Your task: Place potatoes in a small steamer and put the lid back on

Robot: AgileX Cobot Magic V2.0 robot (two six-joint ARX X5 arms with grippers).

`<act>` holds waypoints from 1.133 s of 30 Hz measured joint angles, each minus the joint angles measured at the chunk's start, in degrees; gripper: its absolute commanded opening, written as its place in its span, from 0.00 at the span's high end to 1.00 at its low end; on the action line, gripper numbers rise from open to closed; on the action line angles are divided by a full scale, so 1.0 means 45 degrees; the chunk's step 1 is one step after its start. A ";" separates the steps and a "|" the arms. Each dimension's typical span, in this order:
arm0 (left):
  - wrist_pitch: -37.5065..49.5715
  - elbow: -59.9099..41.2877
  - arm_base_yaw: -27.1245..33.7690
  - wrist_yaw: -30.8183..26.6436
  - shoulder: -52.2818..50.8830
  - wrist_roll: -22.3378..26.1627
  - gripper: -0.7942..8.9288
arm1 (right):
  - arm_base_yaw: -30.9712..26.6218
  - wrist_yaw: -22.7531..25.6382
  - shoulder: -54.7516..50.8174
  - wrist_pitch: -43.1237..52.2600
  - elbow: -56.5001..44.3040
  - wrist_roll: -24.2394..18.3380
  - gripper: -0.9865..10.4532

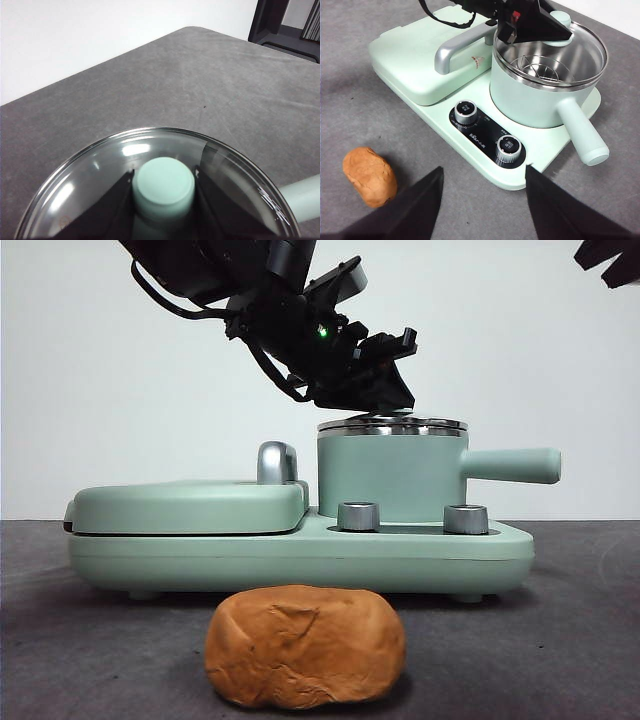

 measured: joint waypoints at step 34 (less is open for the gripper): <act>-0.8505 0.0024 0.0170 -0.0068 -0.7111 -0.0044 0.91 | 0.0044 -0.0452 0.0291 -0.0112 0.0000 0.0005 0.67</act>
